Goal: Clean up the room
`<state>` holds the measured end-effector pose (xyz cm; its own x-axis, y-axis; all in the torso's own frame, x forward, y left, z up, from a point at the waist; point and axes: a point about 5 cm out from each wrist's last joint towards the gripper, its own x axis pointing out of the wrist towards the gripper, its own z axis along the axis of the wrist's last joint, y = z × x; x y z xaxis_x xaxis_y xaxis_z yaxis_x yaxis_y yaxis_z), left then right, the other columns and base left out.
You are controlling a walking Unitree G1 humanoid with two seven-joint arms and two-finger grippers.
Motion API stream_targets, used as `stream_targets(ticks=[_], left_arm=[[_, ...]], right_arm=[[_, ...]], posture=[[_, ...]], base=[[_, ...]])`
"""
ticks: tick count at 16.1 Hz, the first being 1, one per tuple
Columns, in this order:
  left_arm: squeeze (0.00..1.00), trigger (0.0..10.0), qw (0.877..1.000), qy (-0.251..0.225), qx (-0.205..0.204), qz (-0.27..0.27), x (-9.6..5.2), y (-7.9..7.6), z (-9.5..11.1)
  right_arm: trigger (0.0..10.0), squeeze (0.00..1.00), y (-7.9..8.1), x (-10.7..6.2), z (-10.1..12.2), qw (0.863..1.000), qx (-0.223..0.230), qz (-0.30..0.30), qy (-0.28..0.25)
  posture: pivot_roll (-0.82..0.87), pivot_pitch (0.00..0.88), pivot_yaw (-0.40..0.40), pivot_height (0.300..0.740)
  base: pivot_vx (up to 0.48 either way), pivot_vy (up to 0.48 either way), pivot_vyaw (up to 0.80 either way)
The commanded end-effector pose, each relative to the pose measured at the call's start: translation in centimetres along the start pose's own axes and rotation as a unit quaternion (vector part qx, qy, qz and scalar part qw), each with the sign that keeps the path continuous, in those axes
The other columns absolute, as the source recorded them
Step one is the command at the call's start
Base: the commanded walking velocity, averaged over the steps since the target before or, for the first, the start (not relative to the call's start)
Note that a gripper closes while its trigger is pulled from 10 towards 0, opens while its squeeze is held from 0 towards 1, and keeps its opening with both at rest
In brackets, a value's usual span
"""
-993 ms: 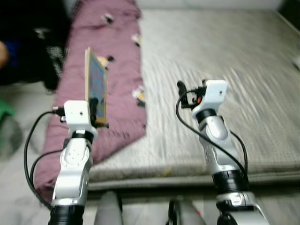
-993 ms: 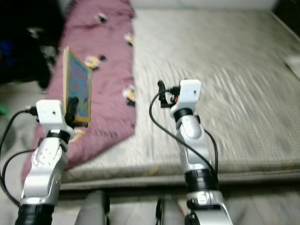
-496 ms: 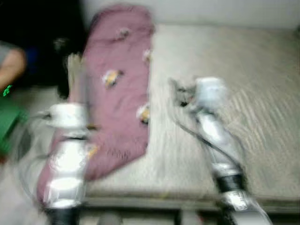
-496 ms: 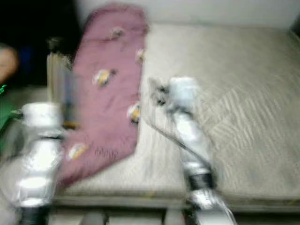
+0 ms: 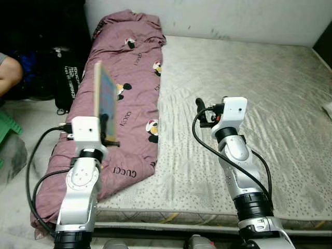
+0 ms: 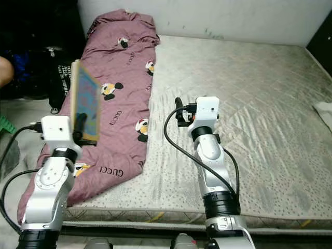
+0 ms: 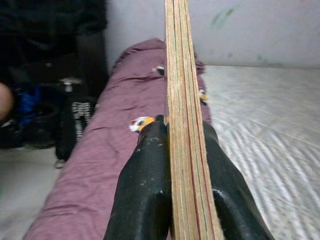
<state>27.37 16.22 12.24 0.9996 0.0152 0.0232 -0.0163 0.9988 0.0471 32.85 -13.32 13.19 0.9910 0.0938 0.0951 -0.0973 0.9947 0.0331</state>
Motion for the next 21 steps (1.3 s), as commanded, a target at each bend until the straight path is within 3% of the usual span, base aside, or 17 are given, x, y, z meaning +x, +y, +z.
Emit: stream_targets(ticks=[1,5,21], left_arm=[[0.0,10.0,1.0,-0.028,0.001,-0.009,0.17,-0.26,1.23],[0.0,10.0,0.999,-0.03,0.0,-0.01,0.45,-0.26,1.39],[0.0,10.0,0.999,-0.033,-0.011,0.001,0.78,-0.06,1.5]], right_arm=[[10.0,0.0,-0.52,-0.11,-0.19,1.0,-0.003,-0.012,0.004],[10.0,0.0,-0.62,0.56,0.36,1.0,-0.003,-0.014,-0.003],[10.0,0.0,-0.74,0.72,0.43,1.0,-0.012,-0.013,-0.006]], posture=[[0.01,0.0,-0.029,0.74],[0.0,0.0,-0.022,0.74],[-0.01,0.0,-0.026,0.74]], base=[[0.0,0.0,0.0],[0.0,-0.133,-0.4],[0.0,-0.353,0.0]])
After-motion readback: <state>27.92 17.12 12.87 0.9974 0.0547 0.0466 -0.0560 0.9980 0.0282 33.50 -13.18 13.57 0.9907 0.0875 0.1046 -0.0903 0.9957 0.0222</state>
